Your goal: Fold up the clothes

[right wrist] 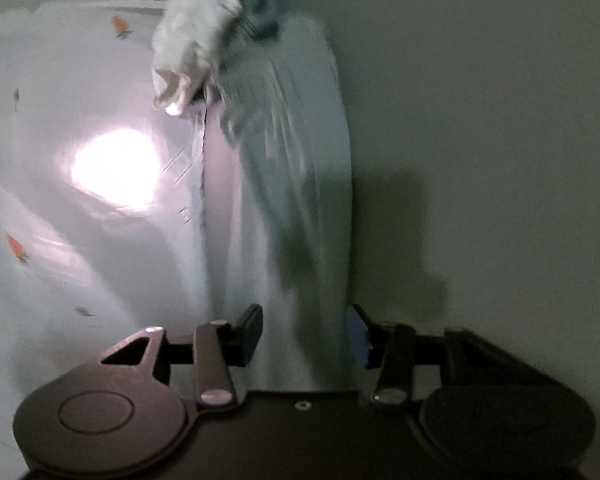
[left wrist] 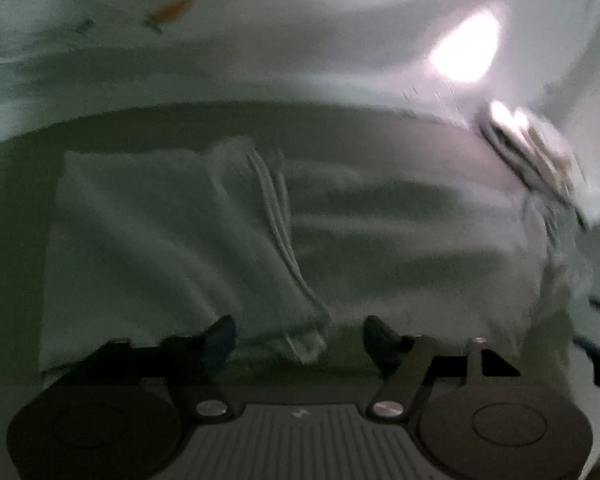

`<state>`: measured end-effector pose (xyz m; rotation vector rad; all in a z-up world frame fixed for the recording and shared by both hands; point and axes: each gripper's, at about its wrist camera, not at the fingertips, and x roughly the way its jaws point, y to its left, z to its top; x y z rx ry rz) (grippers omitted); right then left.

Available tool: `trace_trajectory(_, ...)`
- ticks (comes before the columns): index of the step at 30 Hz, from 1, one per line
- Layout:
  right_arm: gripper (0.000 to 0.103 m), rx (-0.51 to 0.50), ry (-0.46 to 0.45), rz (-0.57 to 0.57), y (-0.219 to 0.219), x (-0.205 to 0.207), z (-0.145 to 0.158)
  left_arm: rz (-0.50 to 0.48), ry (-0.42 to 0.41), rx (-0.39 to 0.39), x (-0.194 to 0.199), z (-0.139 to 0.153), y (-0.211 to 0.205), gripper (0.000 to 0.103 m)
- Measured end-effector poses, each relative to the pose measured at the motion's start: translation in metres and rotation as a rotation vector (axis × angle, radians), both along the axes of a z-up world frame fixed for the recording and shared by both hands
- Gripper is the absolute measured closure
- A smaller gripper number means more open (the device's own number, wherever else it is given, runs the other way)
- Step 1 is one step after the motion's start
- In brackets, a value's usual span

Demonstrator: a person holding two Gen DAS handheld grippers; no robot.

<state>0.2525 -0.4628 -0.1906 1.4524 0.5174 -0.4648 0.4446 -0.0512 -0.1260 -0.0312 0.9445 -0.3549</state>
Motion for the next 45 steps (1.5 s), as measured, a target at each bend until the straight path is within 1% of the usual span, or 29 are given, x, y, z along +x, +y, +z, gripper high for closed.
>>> trace_trajectory(3,0.05,-0.205,0.108,0.04,-0.033,0.02,0.01,0.079,-0.012,0.028,0.016,-0.002,0.003,0.024)
trace_trajectory(5,0.047,-0.301,0.15,0.053,-0.052,0.035,0.01,0.136,-0.008,0.058,0.029,-0.007,0.003,0.024)
trace_trajectory(7,0.041,-0.37,0.192,0.066,-0.07,0.052,0.008,0.18,0.013,0.08,0.04,-0.014,0.003,0.024)
trace_trajectory(9,0.037,-0.4,0.199,0.084,-0.078,0.068,0.006,0.211,0.037,0.115,0.053,-0.024,0.001,0.024)
trace_trajectory(10,0.024,-0.413,0.2,0.093,-0.082,0.076,0.005,0.221,0.045,0.136,0.058,-0.029,-0.001,0.024)
trace_trajectory(12,0.016,-0.444,0.215,0.114,-0.086,0.091,0.004,0.231,0.054,0.185,0.066,-0.039,-0.003,0.024)
trace_trajectory(14,0.017,-0.488,0.261,0.126,-0.082,0.103,0.005,0.244,0.077,0.208,0.074,-0.047,-0.003,0.023)
trace_trajectory(15,0.029,-0.518,0.287,0.126,-0.08,0.108,0.006,0.251,0.09,0.216,0.079,-0.051,-0.004,0.023)
trace_trajectory(16,0.051,-0.547,0.312,0.13,-0.079,0.111,0.006,0.254,0.098,0.223,0.082,-0.055,-0.005,0.02)
trace_trajectory(17,0.059,-0.574,0.336,0.142,-0.08,0.113,0.006,0.253,0.098,0.23,0.084,-0.056,-0.006,0.018)
trace_trajectory(18,0.079,-0.586,0.32,0.174,-0.084,0.112,0.007,0.249,0.099,0.234,0.085,-0.057,-0.006,0.014)
trace_trajectory(19,0.088,-0.575,0.268,0.191,-0.091,0.108,0.008,0.245,0.102,0.235,0.087,-0.057,-0.005,0.012)
trace_trajectory(21,0.089,-0.494,0.147,0.12,-0.115,0.087,0.01,0.233,0.11,0.233,0.089,-0.058,-0.003,0.009)
trace_trajectory(24,0.09,-0.362,0.063,-0.003,-0.149,0.064,0.001,0.21,0.125,0.221,0.091,-0.061,0.001,0.004)
trace_trajectory(25,0.089,-0.333,0.07,-0.003,-0.154,0.062,-0.007,0.207,0.124,0.227,0.092,-0.062,0.0,0.003)
trace_trajectory(26,0.089,-0.33,0.1,0.013,-0.152,0.064,-0.012,0.206,0.127,0.23,0.094,-0.063,-0.001,0.003)
trace_trajectory(27,0.088,-0.335,0.135,0.029,-0.148,0.067,-0.016,0.208,0.133,0.231,0.095,-0.062,-0.002,0.003)
trace_trajectory(29,0.083,-0.353,0.142,0.027,-0.141,0.069,-0.018,0.204,0.149,0.236,0.096,-0.06,-0.002,0.004)
trace_trajectory(30,0.074,-0.348,0.138,0.007,-0.14,0.068,-0.019,0.199,0.153,0.241,0.097,-0.058,-0.003,0.004)
trace_trajectory(31,0.063,-0.339,0.133,-0.023,-0.14,0.067,-0.018,0.19,0.149,0.253,0.097,-0.056,-0.005,0.004)
trace_trajectory(32,0.056,-0.339,0.123,-0.065,-0.142,0.065,-0.017,0.175,0.138,0.268,0.097,-0.054,-0.007,0.004)
trace_trajectory(33,0.047,-0.347,0.121,-0.085,-0.143,0.064,-0.015,0.157,0.124,0.285,0.097,-0.051,-0.009,0.004)
trace_trajectory(34,0.045,-0.357,0.121,-0.096,-0.145,0.064,-0.013,0.14,0.109,0.303,0.097,-0.049,-0.012,0.004)
trace_trajectory(36,0.042,-0.377,0.127,-0.107,-0.148,0.065,-0.009,0.137,0.114,0.304,0.098,-0.048,-0.013,0.004)
trace_trajectory(39,0.042,-0.404,0.162,-0.069,-0.151,0.08,-0.01,0.15,0.136,0.291,0.101,-0.051,-0.012,0.002)
trace_trajectory(41,0.04,-0.458,0.179,-0.029,-0.14,0.086,-0.006,0.159,0.152,0.283,0.103,-0.053,-0.011,0.001)
trace_trajectory(42,0.037,-0.489,0.185,0.003,-0.137,0.089,-0.004,0.163,0.159,0.278,0.104,-0.054,-0.01,0.0)
trace_trajectory(43,0.031,-0.519,0.191,0.036,-0.134,0.092,-0.003,0.167,0.167,0.274,0.104,-0.054,-0.01,0.0)
trace_trajectory(45,0.025,-0.576,0.197,0.101,-0.128,0.099,-0.001,0.176,0.182,0.265,0.106,-0.056,-0.009,0.0)
